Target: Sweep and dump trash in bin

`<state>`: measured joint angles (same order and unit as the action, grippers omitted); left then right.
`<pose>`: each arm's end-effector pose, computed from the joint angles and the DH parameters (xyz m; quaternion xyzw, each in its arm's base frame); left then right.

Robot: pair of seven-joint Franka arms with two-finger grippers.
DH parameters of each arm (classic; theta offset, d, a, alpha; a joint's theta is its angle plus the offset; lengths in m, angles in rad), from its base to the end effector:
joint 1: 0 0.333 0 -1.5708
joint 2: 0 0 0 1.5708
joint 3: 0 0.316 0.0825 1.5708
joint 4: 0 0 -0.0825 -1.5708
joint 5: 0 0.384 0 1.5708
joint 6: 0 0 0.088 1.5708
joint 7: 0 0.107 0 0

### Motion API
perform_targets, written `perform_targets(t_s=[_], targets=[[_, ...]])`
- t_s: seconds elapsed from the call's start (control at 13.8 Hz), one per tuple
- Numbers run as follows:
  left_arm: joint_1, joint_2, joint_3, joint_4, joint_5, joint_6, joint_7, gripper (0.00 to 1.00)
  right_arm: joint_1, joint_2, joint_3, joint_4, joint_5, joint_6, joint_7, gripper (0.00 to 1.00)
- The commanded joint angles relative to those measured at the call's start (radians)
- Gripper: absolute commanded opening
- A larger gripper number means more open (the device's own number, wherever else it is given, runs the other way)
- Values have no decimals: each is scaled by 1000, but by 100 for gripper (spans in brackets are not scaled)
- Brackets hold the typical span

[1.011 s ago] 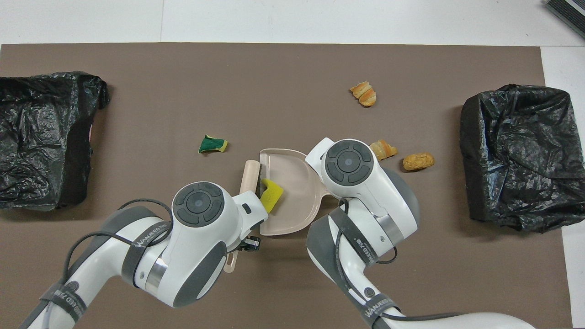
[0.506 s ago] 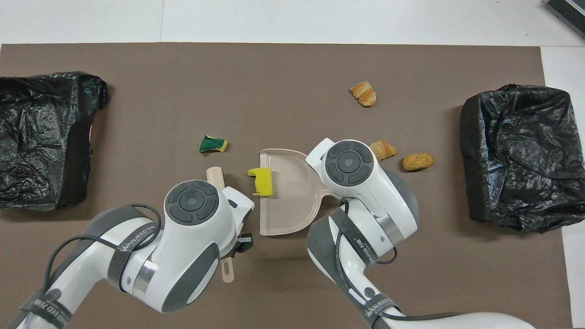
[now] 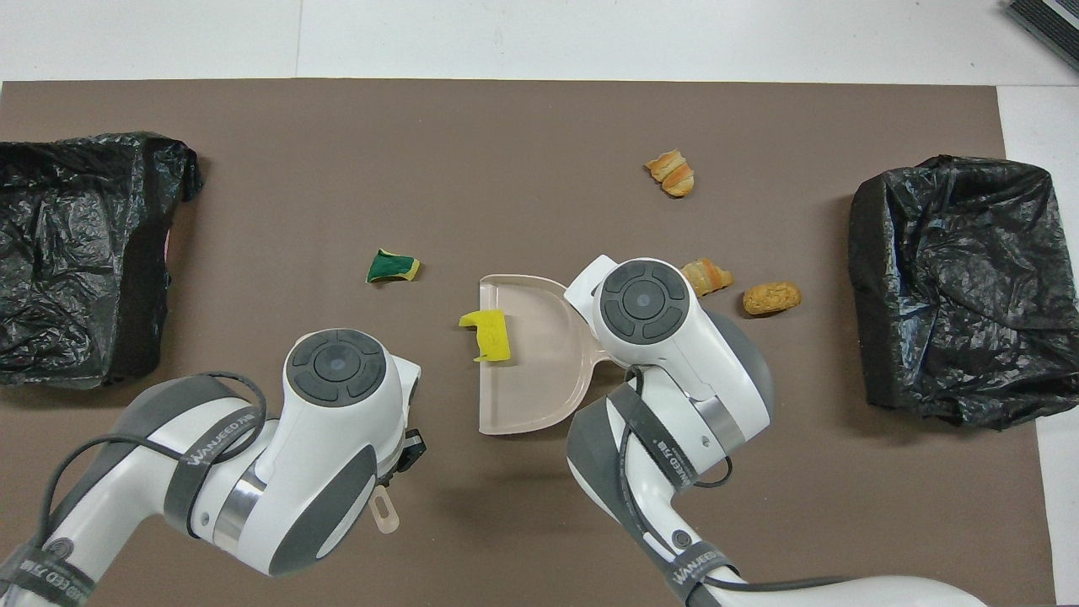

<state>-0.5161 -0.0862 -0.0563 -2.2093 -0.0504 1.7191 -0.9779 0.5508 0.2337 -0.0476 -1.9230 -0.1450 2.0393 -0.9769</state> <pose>0.3875 -0.2555 0.3907 -0.9575 -0.2063 0.1582 0.1252 0.5239 0.2804 0.3619 0.7102 0.6983 -0.0729 0.0525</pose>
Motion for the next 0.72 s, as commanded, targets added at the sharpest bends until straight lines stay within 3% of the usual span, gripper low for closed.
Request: perform_targets(t_s=[0.0, 0.65], targets=[[54, -56, -8, -85, 15, 54, -31, 0, -5, -1, 6, -16, -21, 25, 35, 0], [-1, 72, -16, -57, -146, 341, 85, 0, -2, -1, 6, -19, -21, 27, 35, 0]])
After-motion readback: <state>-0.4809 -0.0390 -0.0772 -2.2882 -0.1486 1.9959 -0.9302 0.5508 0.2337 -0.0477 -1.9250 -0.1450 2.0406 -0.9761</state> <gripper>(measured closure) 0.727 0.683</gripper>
